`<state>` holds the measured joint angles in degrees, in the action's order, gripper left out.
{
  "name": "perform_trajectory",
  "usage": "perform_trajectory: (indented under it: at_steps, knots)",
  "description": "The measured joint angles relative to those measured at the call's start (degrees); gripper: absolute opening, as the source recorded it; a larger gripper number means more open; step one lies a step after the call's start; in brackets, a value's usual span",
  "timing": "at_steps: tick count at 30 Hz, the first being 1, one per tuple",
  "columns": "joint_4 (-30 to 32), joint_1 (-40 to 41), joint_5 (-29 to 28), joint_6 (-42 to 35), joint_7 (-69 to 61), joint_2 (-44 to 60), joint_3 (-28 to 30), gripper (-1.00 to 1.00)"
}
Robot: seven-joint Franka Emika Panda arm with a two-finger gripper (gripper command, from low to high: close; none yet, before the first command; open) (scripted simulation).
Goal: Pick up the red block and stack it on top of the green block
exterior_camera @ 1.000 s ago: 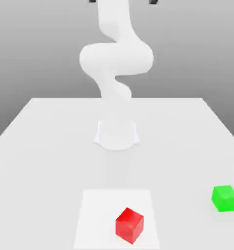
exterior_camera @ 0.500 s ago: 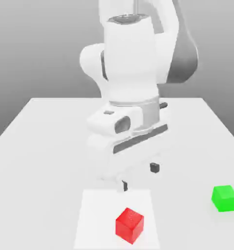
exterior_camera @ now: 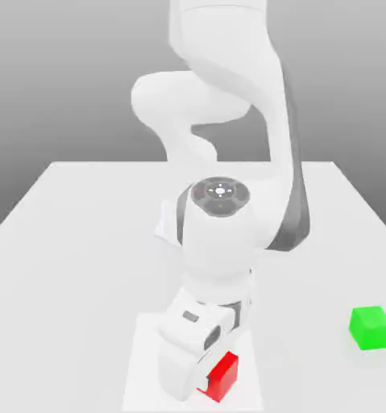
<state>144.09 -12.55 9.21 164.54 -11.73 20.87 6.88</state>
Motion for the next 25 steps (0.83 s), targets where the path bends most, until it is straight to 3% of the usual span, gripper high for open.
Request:
perform_trajectory:
  at_steps: [6,16,21,22,25]
  knots:
    - [1.6,-1.71,-4.73,-8.12,3.55,-9.87,2.48,-1.0]
    - [0.6,-20.21,-9.32,-14.62,16.95,-15.42,-11.35,-1.0]
    - [0.04,-23.19,-11.88,-8.38,20.42,-8.69,-12.05,-1.0]
    - [-0.05,-23.41,-12.33,-6.72,20.78,-6.95,-11.78,1.0]
    - [-0.05,-23.41,-12.33,-6.72,20.78,-6.95,-11.78,1.0]
